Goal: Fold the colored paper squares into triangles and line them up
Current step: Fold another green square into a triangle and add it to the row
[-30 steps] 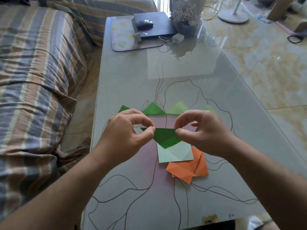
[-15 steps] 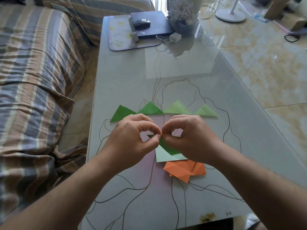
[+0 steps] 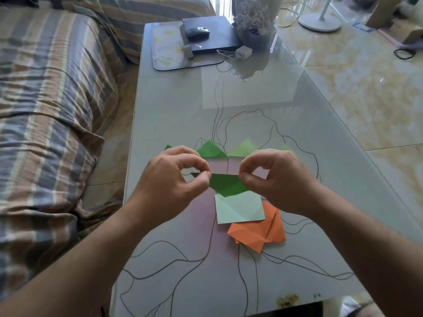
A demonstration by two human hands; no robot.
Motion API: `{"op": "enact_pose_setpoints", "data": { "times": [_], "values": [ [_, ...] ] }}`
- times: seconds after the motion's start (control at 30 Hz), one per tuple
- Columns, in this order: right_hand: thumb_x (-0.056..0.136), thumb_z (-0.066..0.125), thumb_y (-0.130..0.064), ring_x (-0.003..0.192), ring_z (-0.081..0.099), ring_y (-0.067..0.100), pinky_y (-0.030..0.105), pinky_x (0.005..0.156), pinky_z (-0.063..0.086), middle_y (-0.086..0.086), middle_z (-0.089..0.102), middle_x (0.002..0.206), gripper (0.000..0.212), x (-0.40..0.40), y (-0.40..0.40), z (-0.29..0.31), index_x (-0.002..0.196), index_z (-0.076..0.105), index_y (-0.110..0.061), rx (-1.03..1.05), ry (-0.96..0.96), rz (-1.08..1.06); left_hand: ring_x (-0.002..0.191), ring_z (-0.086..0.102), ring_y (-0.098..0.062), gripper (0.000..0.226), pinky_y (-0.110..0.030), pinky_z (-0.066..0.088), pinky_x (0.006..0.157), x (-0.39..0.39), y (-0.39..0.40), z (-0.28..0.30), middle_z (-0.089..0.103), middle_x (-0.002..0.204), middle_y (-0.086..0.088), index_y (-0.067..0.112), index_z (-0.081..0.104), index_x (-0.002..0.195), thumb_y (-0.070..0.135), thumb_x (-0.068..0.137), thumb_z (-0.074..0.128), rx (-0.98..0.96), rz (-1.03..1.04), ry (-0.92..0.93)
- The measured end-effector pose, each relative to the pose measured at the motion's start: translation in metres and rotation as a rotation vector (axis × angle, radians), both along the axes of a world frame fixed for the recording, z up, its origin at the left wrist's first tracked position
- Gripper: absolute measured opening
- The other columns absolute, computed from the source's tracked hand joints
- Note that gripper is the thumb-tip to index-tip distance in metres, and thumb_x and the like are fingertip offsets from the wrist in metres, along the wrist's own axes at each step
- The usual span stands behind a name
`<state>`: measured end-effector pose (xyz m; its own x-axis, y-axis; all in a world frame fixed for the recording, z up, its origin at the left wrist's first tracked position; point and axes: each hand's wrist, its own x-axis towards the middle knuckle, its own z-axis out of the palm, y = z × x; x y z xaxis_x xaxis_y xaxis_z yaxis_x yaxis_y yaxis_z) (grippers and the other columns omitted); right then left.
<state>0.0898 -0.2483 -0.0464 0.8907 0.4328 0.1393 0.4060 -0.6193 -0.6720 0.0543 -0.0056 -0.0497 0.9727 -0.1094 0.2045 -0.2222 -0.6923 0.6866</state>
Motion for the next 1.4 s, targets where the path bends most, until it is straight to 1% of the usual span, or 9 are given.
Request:
{"op": "enact_pose_setpoints", "data": {
  "times": [0.1,0.33,0.4,0.5,0.6,0.8,1.1,1.17,1.4],
  "values": [
    [0.088,0.075,-0.018,0.085,0.066,-0.001,0.013,0.081,0.049,-0.018,0.073,0.079,0.012,0.003,-0.006,0.003,0.08,0.076,-0.026,-0.028,0.027,-0.005,0.096,0.062,0.002,0.012,-0.016,0.046,0.08,0.0,0.004,0.002,0.066,0.094,0.024,0.04,0.071,0.077,0.034,0.088,0.072,0.005,0.018,0.016],
    [0.08,0.072,-0.021,0.085,0.067,0.001,0.034,0.086,0.058,-0.017,0.072,0.077,0.01,0.009,-0.02,0.009,0.074,0.072,-0.029,-0.059,0.076,-0.049,0.096,0.062,0.001,0.011,-0.02,0.049,0.082,0.0,0.002,0.0,0.065,0.094,0.025,0.038,0.072,0.078,0.034,0.088,0.072,0.015,0.017,0.033],
    [0.078,0.07,-0.03,0.092,0.066,0.002,0.031,0.086,0.056,-0.016,0.071,0.085,0.004,0.007,-0.016,0.009,0.083,0.071,-0.03,-0.023,0.061,-0.064,0.097,0.062,-0.001,0.011,-0.026,0.052,0.083,0.0,0.001,-0.002,0.065,0.093,0.024,0.037,0.072,0.078,0.033,0.089,0.073,0.008,0.012,0.045],
    [0.077,0.065,-0.052,0.096,0.064,0.005,0.024,0.083,0.052,-0.017,0.068,0.097,0.028,-0.005,0.004,0.001,0.097,0.073,-0.033,-0.011,0.031,0.032,0.097,0.062,-0.002,0.007,-0.029,0.054,0.084,-0.002,-0.007,-0.004,0.066,0.094,0.022,0.036,0.074,0.081,0.036,0.088,0.072,-0.006,-0.028,0.062],
    [0.08,0.063,-0.056,0.084,0.066,0.01,0.034,0.073,0.054,-0.015,0.069,0.086,0.027,-0.012,0.017,-0.009,0.082,0.076,-0.032,0.053,0.035,0.056,0.098,0.061,-0.001,0.004,-0.028,0.055,0.084,-0.004,-0.011,-0.006,0.065,0.094,0.023,0.038,0.074,0.084,0.038,0.087,0.072,0.0,-0.062,0.056],
    [0.082,0.076,-0.027,0.08,0.065,0.008,0.018,0.069,0.046,-0.014,0.069,0.075,0.013,-0.008,0.011,-0.007,0.07,0.072,-0.031,0.052,0.064,0.03,0.099,0.062,-0.006,0.002,-0.036,0.057,0.081,-0.002,-0.005,-0.004,0.064,0.094,0.027,0.046,0.072,0.085,0.048,0.085,0.071,0.026,-0.061,0.003],
    [0.084,0.077,-0.02,0.084,0.065,0.009,0.011,0.066,0.041,-0.014,0.07,0.076,0.016,-0.006,0.009,-0.005,0.071,0.073,-0.029,0.053,0.115,0.039,0.096,0.062,-0.006,0.002,-0.035,0.057,0.081,0.0,0.004,-0.004,0.066,0.092,0.024,0.038,0.077,0.087,0.039,0.086,0.077,0.104,-0.06,-0.074],
    [0.084,0.077,-0.022,0.083,0.065,0.008,0.012,0.068,0.042,-0.015,0.07,0.076,0.016,-0.006,0.008,-0.005,0.071,0.073,-0.03,0.052,0.127,0.043,0.096,0.062,-0.006,0.005,-0.034,0.057,0.081,0.0,0.004,-0.003,0.065,0.092,0.025,0.037,0.077,0.088,0.041,0.087,0.074,0.114,-0.071,-0.064],
    [0.088,0.078,-0.018,0.08,0.07,0.007,0.039,0.085,0.059,-0.013,0.073,0.077,0.02,-0.004,0.006,0.0,0.073,0.074,-0.029,0.109,0.327,0.037,0.096,0.062,-0.006,0.007,-0.034,0.056,0.081,0.003,0.006,-0.002,0.066,0.095,0.021,0.032,0.078,0.092,0.036,0.091,0.072,0.128,-0.066,-0.085]
  ]
}}
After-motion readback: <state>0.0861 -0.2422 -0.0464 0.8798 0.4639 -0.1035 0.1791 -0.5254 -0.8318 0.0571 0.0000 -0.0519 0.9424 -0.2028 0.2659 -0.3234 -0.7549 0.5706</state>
